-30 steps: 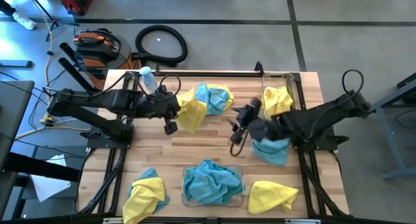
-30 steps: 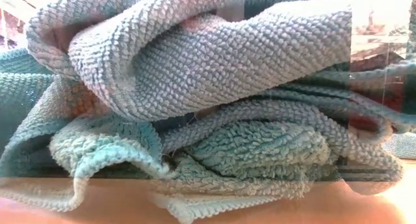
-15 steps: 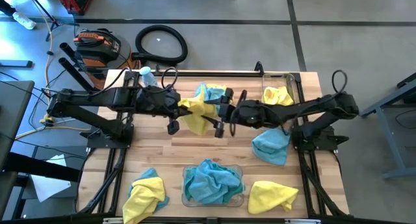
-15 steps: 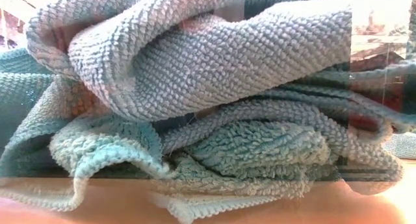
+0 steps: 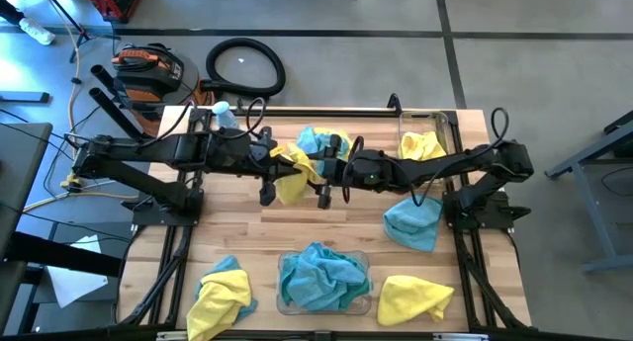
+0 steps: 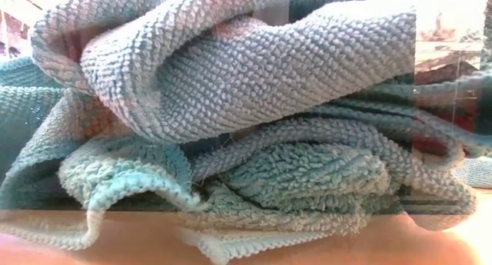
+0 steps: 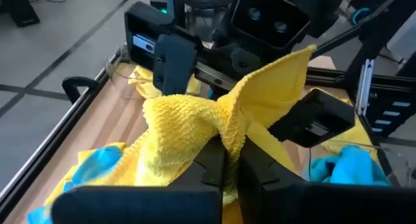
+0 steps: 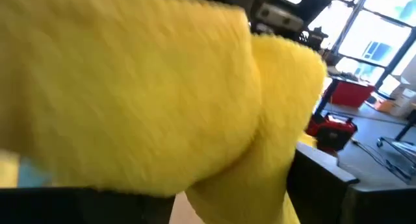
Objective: Sort microfiber towel by color & place in baskets
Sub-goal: Put the yellow microfiber towel into the top transparent bin
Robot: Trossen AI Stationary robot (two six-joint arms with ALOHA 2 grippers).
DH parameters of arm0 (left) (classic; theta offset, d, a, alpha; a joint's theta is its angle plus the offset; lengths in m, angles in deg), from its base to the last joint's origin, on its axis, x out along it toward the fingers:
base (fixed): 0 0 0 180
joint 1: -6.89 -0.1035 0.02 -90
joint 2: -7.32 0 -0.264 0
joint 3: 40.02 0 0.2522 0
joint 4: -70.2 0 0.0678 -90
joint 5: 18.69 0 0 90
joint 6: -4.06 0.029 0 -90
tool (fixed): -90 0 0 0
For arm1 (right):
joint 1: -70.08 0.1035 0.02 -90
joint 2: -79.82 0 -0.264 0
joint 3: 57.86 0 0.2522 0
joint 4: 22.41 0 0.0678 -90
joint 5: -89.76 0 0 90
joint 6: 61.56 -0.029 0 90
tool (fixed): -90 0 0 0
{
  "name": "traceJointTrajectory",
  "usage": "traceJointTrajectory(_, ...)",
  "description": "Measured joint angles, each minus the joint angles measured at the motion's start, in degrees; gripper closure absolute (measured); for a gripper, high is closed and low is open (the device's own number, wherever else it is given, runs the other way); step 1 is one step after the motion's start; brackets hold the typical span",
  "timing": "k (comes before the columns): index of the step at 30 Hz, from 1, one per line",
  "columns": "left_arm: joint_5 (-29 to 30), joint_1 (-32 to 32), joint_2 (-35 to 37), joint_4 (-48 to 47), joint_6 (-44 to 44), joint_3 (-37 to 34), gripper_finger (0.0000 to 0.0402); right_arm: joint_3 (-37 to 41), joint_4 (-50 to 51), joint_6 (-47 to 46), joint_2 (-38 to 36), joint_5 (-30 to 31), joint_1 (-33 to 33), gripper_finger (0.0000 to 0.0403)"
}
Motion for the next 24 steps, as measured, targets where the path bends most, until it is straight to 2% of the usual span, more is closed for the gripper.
traceJointTrajectory(4, 1.4, 0.0, -1.0, 0.5, 0.0, 0.0, 0.0384, 0.1, -0.4, 0.0, 0.0, -0.2, 0.0, 0.0225)
traceJointTrajectory(9, 4.4, 0.0, -1.3, 0.6, 0.0, 0.0, 0.0354, 0.1, 1.1, 1.0, -0.2, 0.5, -0.1, 0.0368)
traceJointTrajectory(10, 4.4, 0.0, -1.3, 0.5, 0.0, 0.0, 0.0345, 0.1, 1.9, 1.0, -0.4, 1.4, 0.0, 0.0382)
traceJointTrajectory(13, 5.9, 0.0, -0.4, -0.1, 2.1, -0.1, 0.0317, -0.9, 5.6, -2.5, -1.1, 7.3, 0.1, 0.0375)
traceJointTrajectory(15, 8.9, 0.0, 0.9, -1.5, 3.9, -0.1, 0.0299, -2.4, 11.6, -5.5, -2.1, 10.6, 0.1, 0.0370)
traceJointTrajectory(19, 15.1, 0.0, 4.4, -8.7, 4.1, -0.1, 0.0274, -6.1, 26.0, -12.6, -4.9, 14.7, -0.8, 0.0393)
traceJointTrajectory(24, 14.6, -0.3, 11.3, -12.8, 0.5, -5.1, 0.0267, -11.0, 46.5, -24.7, -9.3, 22.2, -2.3, 0.0390)
